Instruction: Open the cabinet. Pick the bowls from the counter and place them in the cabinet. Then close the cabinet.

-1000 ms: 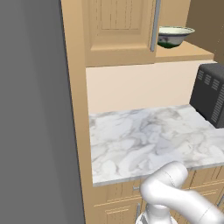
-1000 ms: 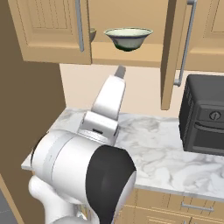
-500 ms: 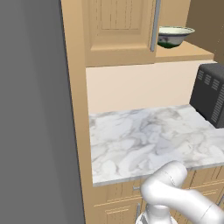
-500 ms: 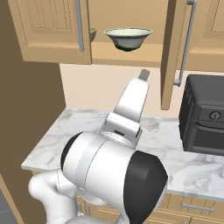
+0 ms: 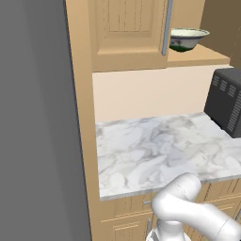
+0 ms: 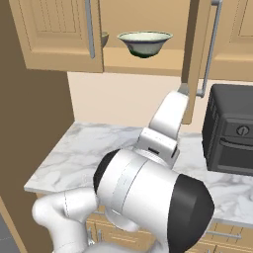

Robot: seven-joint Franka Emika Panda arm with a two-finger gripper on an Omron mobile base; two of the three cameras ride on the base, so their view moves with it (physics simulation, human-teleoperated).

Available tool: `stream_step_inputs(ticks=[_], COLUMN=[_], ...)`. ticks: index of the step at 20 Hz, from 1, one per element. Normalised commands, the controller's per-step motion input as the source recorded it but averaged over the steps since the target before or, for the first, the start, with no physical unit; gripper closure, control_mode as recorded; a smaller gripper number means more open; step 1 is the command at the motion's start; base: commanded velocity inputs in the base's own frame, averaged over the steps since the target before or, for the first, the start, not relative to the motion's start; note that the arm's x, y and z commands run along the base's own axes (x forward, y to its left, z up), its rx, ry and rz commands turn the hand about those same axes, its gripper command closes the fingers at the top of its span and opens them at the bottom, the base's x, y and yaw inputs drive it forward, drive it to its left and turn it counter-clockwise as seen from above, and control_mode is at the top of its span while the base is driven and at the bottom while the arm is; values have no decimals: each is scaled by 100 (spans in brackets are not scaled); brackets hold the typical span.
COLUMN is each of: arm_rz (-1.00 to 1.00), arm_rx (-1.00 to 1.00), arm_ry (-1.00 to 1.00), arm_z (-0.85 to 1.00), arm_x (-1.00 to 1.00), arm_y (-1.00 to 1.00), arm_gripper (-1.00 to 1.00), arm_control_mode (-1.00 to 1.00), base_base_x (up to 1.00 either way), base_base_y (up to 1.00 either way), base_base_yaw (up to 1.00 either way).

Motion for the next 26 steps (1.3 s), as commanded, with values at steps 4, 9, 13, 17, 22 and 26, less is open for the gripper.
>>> stream_step_inputs(ticks=[4,9,13,17,22,26], arm_rz=[0,0,0,3,23,34], arm_rx=[0,0,0,0,0,0], arm_ry=[22,29,30,36,35,30], arm_z=[0,3,8,1,2,2], arm_x=[-56,-38,-23,-4,0,0], arm_y=[-43,-57,-67,-40,-1,-14], arm_gripper=[-100,-100,-100,-100,-100,-100], arm_control_mode=[-100,-100,-100,-100,-100,-100], base_base_x=[0,0,0,0,0,0], base_base_y=[0,0,0,0,0,0], base_base_yaw=[0,0,0,0,0,0])
